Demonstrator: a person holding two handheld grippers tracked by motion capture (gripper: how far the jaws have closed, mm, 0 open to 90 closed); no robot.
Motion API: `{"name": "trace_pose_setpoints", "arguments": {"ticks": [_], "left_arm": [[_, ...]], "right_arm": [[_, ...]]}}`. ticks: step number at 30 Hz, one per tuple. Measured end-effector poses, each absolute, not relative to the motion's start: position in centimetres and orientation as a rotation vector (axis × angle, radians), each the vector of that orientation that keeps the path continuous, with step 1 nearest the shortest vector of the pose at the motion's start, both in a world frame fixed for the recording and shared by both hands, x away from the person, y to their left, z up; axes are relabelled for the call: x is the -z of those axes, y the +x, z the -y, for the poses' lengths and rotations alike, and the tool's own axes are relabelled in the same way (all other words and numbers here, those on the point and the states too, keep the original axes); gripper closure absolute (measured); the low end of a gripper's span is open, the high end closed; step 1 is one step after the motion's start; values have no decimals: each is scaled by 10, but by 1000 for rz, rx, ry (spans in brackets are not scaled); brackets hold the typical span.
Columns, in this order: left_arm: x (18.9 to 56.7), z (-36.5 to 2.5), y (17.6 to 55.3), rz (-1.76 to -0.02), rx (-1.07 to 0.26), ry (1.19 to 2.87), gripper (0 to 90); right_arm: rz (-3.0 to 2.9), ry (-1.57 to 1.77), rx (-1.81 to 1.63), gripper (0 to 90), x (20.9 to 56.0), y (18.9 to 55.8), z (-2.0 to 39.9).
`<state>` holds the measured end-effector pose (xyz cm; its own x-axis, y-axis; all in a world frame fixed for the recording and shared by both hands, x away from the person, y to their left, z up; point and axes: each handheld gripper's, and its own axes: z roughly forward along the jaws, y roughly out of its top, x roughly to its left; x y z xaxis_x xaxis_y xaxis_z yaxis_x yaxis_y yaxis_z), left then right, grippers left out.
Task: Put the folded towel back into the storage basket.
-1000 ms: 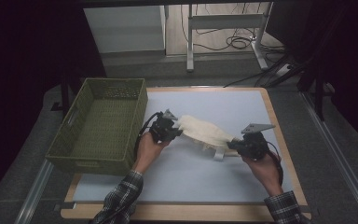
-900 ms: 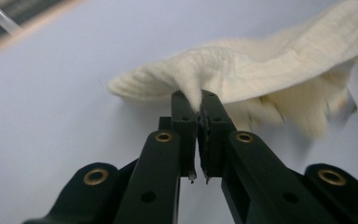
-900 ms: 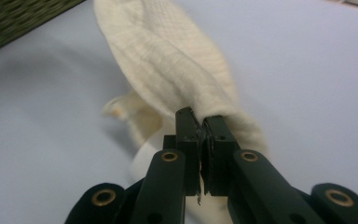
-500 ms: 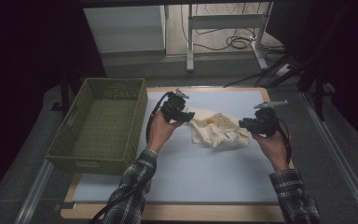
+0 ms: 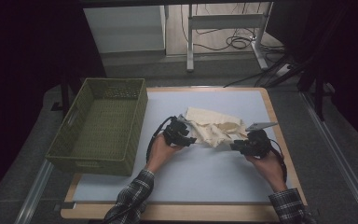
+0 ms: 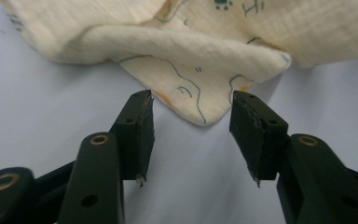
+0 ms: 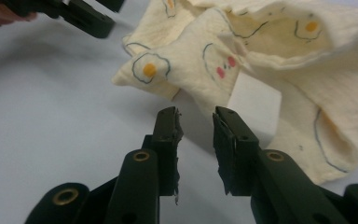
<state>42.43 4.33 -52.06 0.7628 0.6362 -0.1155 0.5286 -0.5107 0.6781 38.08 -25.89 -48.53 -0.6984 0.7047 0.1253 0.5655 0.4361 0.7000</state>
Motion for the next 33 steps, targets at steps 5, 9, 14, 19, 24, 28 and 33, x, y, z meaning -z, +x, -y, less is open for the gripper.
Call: {"name": "trace_pose_setpoints", "arguments": {"ticks": [5, 9, 14, 19, 24, 28, 33], "left_arm": [[530, -30, 427, -877, -268, 2241, 481], [529, -28, 426, -862, -232, 2235, 682], [525, -27, 418, -851, -196, 2258, 862], [514, -48, 400, -881, -217, 2252, 860], [507, -75, 376, -923, -214, 2220, 854], [512, -93, 351, -945, -219, 2238, 853], [516, -105, 331, -962, -190, 2228, 853]], "right_arm": [[-2460, 1166, -1070, 640, 494, 387, 264], [-2451, 1186, -1073, 639, 496, 388, 269], [-2461, 1180, -1085, 640, 496, 383, 271], [-2475, 1157, -1089, 642, 493, 374, 273], [-2490, 1139, -1088, 641, 493, 361, 278], [-2503, 1129, -1093, 641, 493, 354, 280], [-2522, 1115, -1109, 640, 492, 346, 279]]}}
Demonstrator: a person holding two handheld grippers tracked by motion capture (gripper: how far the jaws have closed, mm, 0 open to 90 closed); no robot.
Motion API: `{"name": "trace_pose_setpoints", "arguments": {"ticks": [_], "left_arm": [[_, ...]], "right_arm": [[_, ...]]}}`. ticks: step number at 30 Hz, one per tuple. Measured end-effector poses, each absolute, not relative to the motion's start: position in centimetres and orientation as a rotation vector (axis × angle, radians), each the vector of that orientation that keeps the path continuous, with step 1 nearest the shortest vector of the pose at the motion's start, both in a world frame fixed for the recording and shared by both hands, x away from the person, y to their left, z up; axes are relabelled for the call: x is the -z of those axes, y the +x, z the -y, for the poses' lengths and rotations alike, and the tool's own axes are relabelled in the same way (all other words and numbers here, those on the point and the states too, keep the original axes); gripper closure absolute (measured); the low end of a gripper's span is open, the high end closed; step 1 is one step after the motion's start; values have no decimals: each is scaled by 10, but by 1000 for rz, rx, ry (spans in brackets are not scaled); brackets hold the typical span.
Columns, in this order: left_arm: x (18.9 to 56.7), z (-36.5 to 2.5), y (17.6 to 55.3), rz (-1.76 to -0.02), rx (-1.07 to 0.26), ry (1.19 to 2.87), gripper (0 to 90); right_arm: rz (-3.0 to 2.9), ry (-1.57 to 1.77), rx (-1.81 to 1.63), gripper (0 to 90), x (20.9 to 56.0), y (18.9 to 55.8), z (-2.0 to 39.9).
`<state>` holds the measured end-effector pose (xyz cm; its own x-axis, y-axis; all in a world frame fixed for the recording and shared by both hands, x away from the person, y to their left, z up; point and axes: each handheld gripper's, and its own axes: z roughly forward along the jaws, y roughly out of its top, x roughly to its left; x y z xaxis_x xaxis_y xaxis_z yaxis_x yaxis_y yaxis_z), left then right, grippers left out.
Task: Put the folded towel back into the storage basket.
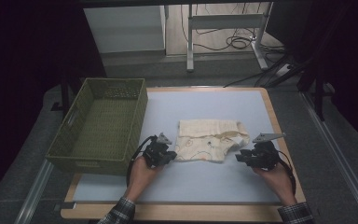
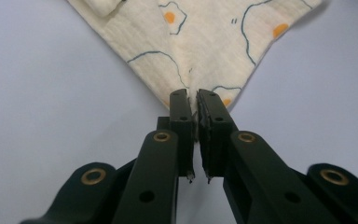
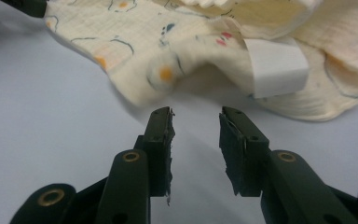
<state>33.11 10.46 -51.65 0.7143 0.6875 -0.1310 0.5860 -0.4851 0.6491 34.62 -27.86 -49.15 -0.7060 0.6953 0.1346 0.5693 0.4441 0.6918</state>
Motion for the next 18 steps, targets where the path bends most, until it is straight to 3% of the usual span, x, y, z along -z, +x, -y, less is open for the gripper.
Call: {"name": "trace_pose_setpoints", "arguments": {"ticks": [4, 5, 6, 7, 8, 11, 12, 17, 18], "left_arm": [[520, -112, 318, -979, -204, 2210, 846], [522, -112, 317, -982, -213, 2204, 786], [525, -111, 316, -986, -234, 2207, 786], [529, -110, 316, -987, -264, 2197, 664], [530, -109, 316, -986, -281, 2181, 604], [534, -108, 316, -994, -299, 2166, 518], [538, -107, 318, -1004, -332, 2176, 435], [544, -110, 316, -972, -336, 2134, 373], [545, -107, 313, -952, -369, 2146, 336]], "right_arm": [[-2526, 1090, -1111, 639, 489, 340, 276], [-2523, 1090, -1119, 639, 488, 340, 275], [-2522, 1093, -1124, 639, 488, 340, 274], [-2528, 1090, -1133, 631, 490, 342, 270], [-2531, 1090, -1132, 624, 490, 343, 267], [-2537, 1081, -1127, 608, 494, 346, 261], [-2537, 1088, -1130, 589, 497, 349, 257], [-2539, 1130, -1143, 547, 505, 358, 249], [-2530, 1144, -1122, 644, 509, 363, 244]]}}
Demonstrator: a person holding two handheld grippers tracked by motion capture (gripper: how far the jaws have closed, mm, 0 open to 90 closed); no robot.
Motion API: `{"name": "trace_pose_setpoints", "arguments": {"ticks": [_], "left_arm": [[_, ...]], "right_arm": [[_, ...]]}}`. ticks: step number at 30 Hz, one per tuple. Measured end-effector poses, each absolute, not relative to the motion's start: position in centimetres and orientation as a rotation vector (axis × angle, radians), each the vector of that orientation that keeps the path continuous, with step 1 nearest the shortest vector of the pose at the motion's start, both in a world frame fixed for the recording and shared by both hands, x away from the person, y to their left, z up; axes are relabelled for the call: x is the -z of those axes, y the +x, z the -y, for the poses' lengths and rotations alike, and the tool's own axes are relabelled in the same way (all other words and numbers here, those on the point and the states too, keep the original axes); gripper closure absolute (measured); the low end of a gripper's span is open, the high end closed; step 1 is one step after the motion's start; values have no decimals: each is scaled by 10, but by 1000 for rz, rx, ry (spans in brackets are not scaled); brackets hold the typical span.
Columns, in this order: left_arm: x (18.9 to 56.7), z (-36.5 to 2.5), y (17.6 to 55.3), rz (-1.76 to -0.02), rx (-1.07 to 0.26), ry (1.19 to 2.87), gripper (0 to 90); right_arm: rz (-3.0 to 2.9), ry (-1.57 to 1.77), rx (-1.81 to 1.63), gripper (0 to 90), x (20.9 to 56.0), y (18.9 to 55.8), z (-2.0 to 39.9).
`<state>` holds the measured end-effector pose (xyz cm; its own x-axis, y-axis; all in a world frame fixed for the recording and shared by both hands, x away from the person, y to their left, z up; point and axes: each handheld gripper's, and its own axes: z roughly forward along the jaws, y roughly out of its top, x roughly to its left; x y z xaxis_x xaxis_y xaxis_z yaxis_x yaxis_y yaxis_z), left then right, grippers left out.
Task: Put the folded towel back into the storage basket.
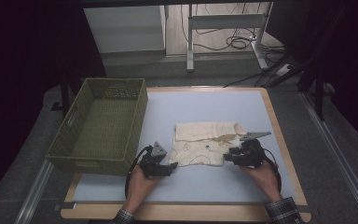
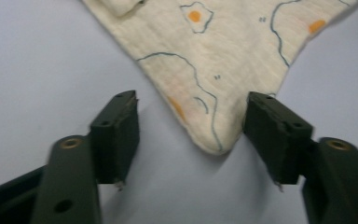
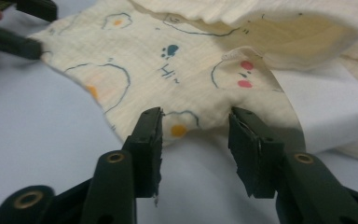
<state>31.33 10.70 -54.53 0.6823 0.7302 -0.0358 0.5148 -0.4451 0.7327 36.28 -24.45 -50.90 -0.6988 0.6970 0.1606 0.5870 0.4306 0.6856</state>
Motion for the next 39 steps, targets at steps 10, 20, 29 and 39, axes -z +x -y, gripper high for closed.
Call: {"name": "trace_pose_setpoints", "arguments": {"ticks": [10, 20, 29, 39], "left_arm": [[546, -108, 314, -957, -359, 2141, 334], [546, -108, 314, -955, -360, 2142, 334], [546, -108, 314, -955, -360, 2141, 335], [546, -108, 314, -954, -363, 2142, 335]], "right_arm": [[-2493, 1110, -1122, 887, 496, 379, 226], [-2511, 1050, -1094, 886, 481, 424, 177], [-2536, 1105, -1073, 743, 490, 456, 159], [-2575, 1053, -1086, 702, 476, 424, 186]]}}
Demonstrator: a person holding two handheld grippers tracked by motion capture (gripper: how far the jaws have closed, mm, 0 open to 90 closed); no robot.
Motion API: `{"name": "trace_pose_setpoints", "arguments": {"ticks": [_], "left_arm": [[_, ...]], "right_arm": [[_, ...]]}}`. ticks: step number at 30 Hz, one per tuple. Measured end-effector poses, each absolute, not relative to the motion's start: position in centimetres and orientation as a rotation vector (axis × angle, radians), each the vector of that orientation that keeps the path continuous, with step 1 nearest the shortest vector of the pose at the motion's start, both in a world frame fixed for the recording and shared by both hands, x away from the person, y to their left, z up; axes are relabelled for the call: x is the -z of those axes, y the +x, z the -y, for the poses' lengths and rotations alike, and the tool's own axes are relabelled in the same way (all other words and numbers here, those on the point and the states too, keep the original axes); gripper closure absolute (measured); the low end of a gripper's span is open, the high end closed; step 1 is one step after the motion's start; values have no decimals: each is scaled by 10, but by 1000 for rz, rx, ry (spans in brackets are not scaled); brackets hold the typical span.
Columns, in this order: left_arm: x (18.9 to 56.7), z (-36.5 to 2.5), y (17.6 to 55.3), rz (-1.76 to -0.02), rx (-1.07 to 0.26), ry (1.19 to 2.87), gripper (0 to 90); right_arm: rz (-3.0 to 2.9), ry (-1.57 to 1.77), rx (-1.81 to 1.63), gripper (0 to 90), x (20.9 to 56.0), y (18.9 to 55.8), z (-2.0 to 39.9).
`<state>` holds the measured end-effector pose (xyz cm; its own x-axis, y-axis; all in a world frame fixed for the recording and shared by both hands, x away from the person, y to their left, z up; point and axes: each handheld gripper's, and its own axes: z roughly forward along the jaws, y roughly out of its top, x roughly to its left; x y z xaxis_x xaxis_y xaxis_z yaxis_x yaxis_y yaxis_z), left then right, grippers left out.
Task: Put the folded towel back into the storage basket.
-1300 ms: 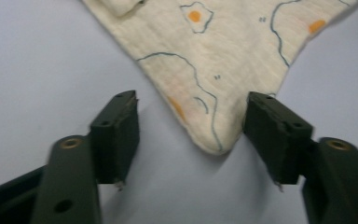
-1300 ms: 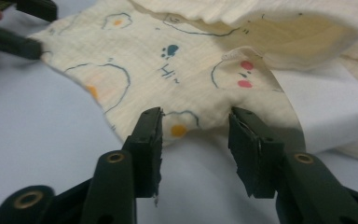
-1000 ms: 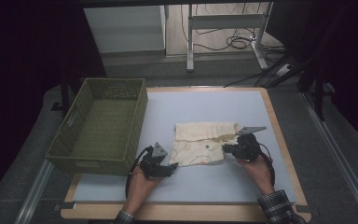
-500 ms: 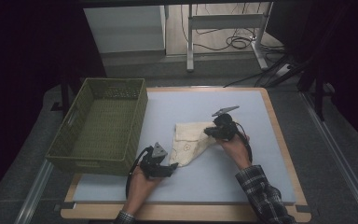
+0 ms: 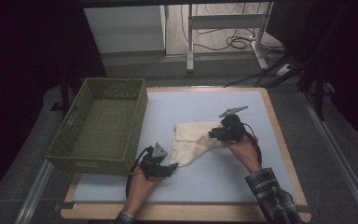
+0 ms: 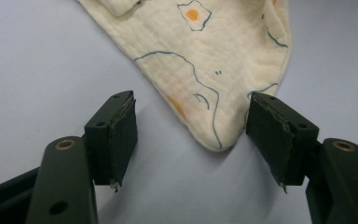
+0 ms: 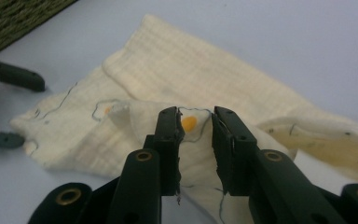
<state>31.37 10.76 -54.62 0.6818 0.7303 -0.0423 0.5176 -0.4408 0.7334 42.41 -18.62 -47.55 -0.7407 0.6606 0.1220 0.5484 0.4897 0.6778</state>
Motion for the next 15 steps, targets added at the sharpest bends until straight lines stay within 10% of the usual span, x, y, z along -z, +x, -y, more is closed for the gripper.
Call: {"name": "trace_pose_setpoints", "arguments": {"ticks": [12, 15], "left_arm": [[546, -108, 314, -956, -362, 2138, 336], [546, -107, 314, -957, -363, 2137, 336]], "right_arm": [[-2639, 1069, -1048, 601, 508, 423, 186], [-2643, 1018, -969, 707, 513, 416, 182]]}}
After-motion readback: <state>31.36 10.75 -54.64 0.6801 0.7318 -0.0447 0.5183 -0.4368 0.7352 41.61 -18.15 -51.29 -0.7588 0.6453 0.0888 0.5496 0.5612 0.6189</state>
